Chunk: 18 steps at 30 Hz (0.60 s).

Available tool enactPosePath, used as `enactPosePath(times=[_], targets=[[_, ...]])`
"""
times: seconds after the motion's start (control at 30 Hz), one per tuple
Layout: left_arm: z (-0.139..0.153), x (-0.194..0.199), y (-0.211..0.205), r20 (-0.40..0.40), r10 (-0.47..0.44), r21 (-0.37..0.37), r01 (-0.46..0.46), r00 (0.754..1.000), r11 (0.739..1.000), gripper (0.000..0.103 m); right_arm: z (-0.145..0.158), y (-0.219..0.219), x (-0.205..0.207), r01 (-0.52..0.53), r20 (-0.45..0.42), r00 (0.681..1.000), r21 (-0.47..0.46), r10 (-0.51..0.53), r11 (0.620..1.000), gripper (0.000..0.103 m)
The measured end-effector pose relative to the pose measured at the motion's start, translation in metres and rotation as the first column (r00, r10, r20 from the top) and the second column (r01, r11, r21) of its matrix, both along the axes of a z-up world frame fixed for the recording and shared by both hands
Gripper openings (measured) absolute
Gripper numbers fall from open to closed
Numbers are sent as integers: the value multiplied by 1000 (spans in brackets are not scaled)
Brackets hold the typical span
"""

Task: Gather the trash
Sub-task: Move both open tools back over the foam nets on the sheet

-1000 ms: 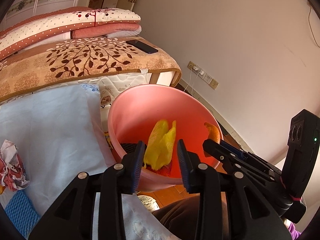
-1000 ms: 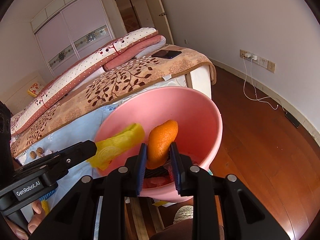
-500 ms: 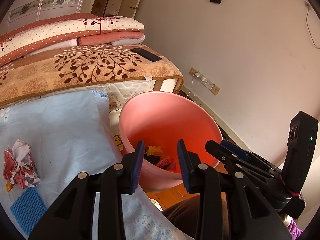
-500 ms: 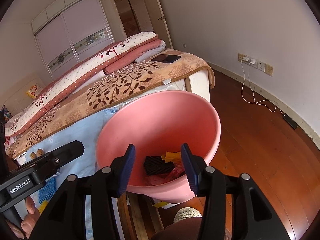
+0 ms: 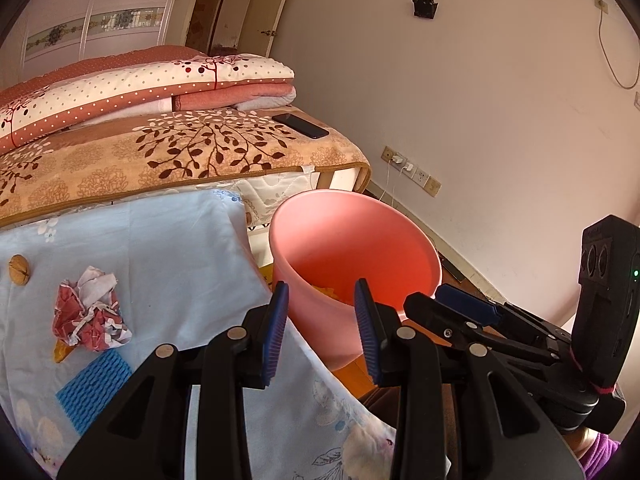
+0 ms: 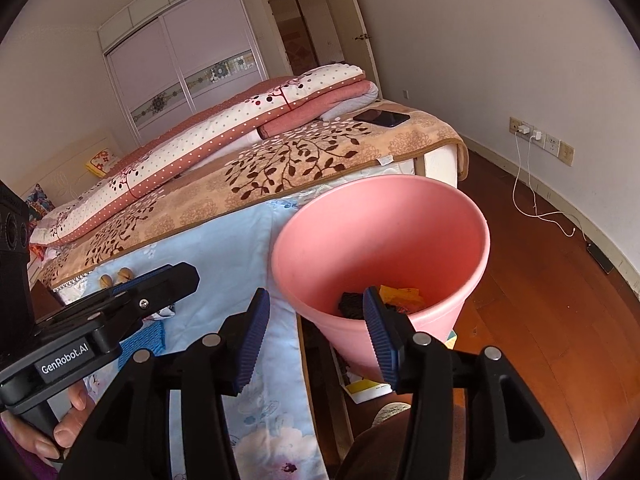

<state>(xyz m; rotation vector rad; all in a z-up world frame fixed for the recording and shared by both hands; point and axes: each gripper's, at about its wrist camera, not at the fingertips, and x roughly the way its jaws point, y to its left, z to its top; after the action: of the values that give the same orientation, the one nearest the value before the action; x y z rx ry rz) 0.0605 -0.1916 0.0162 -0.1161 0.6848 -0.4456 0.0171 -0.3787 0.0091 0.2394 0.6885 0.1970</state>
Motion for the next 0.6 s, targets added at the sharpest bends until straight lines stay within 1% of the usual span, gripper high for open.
enactPosePath(times=[0.2,0.37,0.47,0.6], targets=[[9,-20,35,25,33,4,-33,999,999,34,2,34,-15,-87,-7,996,-18,87,996,48],[15,-36,71,37,71,16,-72,997,997,34,1,63,-26,-167,-22,986,-35,166,985,48],[15,-46,94,38,106,29,-107,994,994,34,0,78,-31,-227,-34,974,-19,226,974,48],[14,-60,123,50,150,38,-152,987,988,34,-4,103,-36,-316,-66,947,-12,315,949,48]])
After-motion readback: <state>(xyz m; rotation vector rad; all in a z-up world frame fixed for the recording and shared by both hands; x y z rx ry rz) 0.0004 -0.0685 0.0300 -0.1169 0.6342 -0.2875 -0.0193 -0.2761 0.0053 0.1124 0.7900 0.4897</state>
